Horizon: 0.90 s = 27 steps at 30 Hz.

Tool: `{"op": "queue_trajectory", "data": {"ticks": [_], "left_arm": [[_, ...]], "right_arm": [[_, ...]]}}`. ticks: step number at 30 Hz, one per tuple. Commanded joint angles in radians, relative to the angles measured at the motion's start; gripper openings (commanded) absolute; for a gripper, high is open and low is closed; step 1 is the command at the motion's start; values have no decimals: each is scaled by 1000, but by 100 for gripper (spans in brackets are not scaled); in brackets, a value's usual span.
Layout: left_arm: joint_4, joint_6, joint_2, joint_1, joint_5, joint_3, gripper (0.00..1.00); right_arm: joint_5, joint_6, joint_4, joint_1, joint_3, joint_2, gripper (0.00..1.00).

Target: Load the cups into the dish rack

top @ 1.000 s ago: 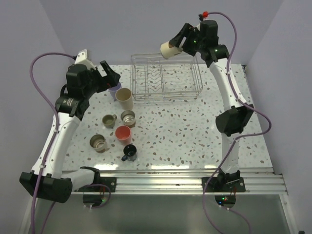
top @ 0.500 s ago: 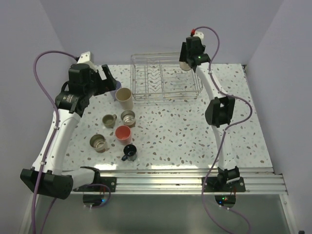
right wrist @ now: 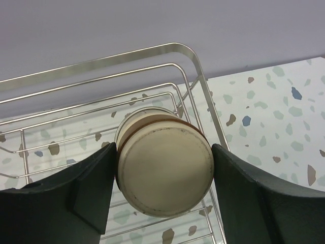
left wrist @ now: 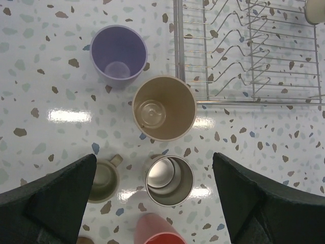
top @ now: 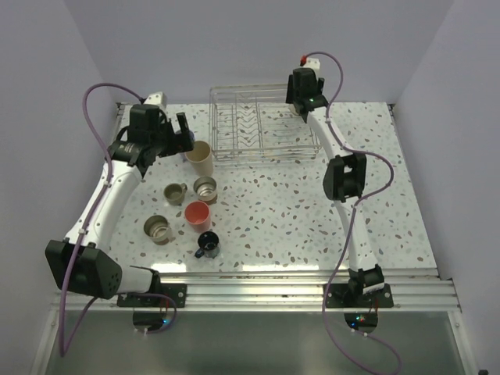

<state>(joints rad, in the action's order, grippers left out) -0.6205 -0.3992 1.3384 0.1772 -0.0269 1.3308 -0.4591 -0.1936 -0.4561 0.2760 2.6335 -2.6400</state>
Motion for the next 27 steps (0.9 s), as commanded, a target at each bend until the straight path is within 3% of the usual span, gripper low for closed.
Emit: {"op": "queue_trajectory", "data": {"ticks": [1, 7, 18, 27], "left_arm": [[70, 31, 19, -4, 22, -1, 100], [68, 33, 27, -4, 22, -12, 100], [73, 42, 39, -4, 42, -19, 100], [73, 51, 53, -4, 64, -16, 99]], "right_arm": [[-24, 5, 80, 6, 62, -14, 0], [-19, 0, 63, 14, 71, -32, 0], [-9, 23, 28, 9, 39, 78, 0], [45, 3, -96, 8, -3, 130, 0]]}}
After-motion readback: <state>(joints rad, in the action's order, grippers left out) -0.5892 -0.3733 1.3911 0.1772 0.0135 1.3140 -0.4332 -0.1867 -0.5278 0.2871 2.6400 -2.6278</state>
